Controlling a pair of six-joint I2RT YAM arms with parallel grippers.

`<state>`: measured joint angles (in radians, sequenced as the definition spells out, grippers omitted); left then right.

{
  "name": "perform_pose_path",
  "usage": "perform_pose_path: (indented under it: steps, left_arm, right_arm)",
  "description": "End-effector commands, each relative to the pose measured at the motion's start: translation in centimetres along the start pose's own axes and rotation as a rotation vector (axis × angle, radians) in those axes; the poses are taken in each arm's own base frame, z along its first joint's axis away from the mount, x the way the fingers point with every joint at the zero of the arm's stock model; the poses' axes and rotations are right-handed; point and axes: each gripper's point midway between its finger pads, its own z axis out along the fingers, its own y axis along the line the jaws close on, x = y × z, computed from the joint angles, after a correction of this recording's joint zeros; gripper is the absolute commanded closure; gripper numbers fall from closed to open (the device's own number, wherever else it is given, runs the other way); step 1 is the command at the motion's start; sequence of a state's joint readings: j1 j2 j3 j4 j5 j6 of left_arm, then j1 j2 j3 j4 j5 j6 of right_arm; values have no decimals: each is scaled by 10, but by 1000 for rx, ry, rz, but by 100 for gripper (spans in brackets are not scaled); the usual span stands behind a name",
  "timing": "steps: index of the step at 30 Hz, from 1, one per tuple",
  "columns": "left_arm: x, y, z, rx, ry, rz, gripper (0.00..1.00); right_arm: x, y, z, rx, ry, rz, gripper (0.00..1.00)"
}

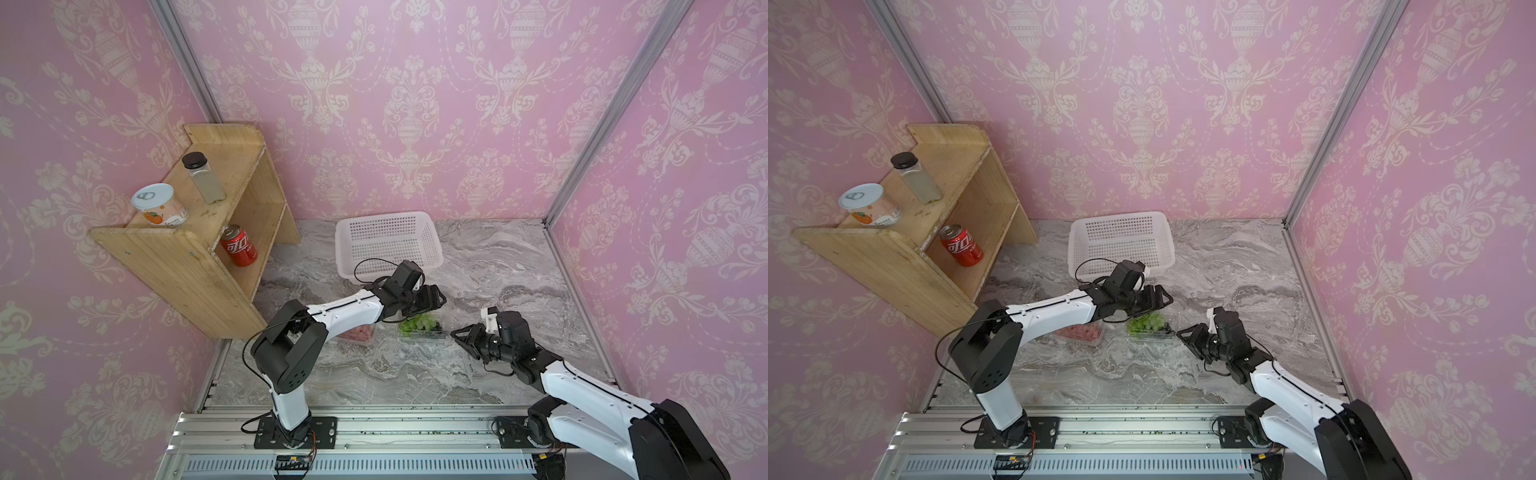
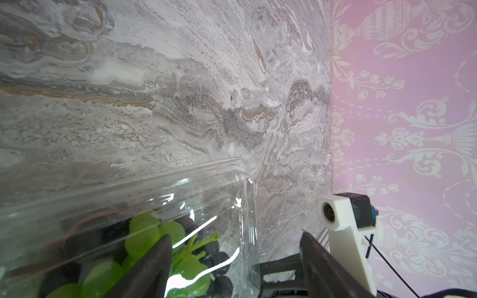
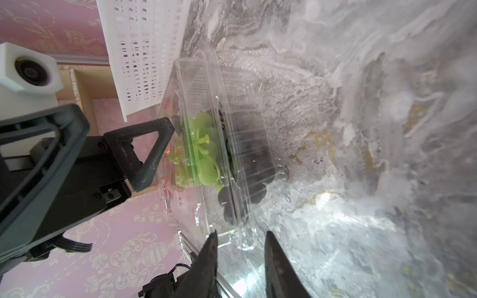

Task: Pack grapes into containers
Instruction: Close the packing box at the center of the board.

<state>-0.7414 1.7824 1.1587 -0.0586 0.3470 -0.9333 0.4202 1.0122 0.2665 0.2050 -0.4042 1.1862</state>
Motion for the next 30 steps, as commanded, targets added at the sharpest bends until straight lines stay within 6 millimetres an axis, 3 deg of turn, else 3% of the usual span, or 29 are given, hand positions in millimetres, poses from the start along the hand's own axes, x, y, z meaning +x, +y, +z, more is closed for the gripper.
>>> perform_pose_path:
  steps: [1,13,19,30]
  left_arm:
    - [22,35,12,-86,83,-49,21]
    - [23,37,16,-82,89,-58,21]
    - [24,38,16,-83,89,-61,21]
    - [25,39,16,-81,88,-64,21]
  right_arm:
    - [-8,14,-1,-26,-17,-39,68]
    - [-5,5,6,-16,-1,-17,74]
    - [-3,4,-1,-7,-5,-17,69]
    - [1,-4,-1,2,4,-1,70]
